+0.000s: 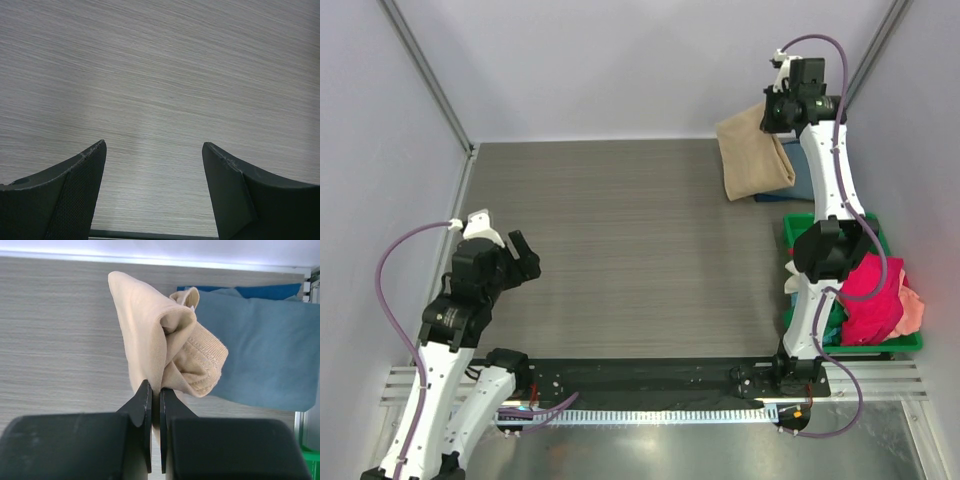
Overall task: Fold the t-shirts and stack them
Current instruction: Neatly place the folded tshirt to the corner
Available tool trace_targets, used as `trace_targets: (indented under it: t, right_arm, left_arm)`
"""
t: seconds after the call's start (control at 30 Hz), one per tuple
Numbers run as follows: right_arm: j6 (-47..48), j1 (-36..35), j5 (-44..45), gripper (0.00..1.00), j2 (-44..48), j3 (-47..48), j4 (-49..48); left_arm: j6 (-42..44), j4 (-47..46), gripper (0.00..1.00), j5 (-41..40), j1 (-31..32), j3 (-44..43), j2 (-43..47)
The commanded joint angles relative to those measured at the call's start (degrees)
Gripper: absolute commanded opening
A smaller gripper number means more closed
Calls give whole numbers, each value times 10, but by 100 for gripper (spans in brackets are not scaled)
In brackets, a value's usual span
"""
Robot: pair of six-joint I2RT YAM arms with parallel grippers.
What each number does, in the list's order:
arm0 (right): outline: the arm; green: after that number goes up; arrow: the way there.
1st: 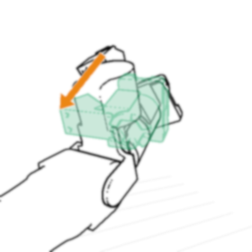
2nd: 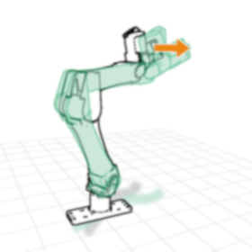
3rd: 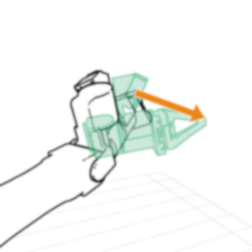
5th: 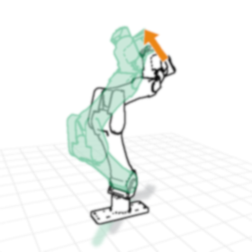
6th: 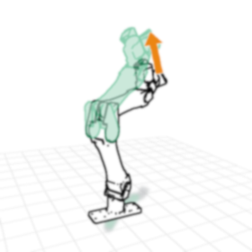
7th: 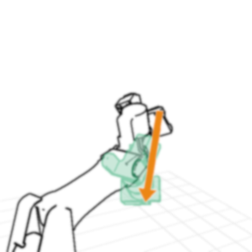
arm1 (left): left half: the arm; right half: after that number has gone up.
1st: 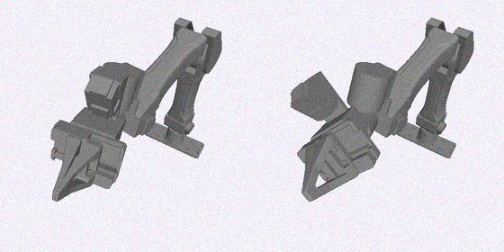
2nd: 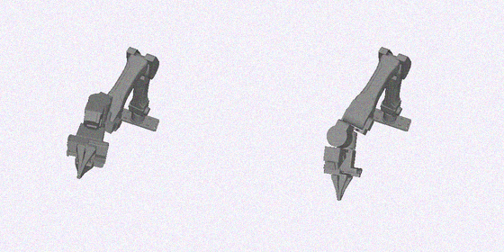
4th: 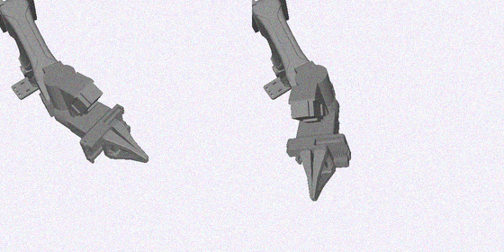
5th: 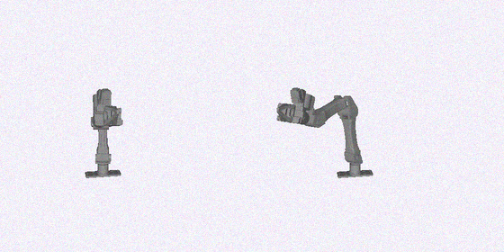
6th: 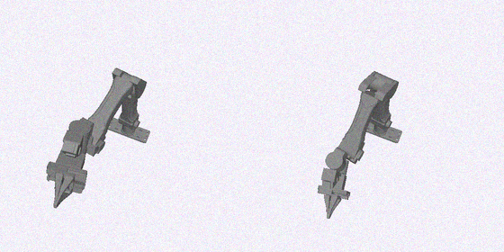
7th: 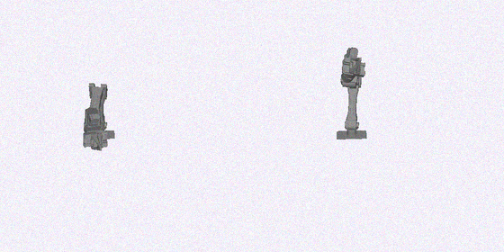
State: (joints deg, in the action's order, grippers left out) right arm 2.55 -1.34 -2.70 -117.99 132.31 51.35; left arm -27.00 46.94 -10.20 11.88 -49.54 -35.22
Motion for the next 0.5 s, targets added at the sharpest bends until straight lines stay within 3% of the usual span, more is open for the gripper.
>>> trace_targets:
  t: [0.0, 0.47]
  right_arm:
    - [4, 24, -34, 1, 29, 46, -18]
    - [-5, 84, -112, 1, 39, 64, -17]
  left_arm:
    - [-1, -23, 78, 8, 1, 1, -5]
    - [-1, -25, 77, 15, 1, 2, -25]
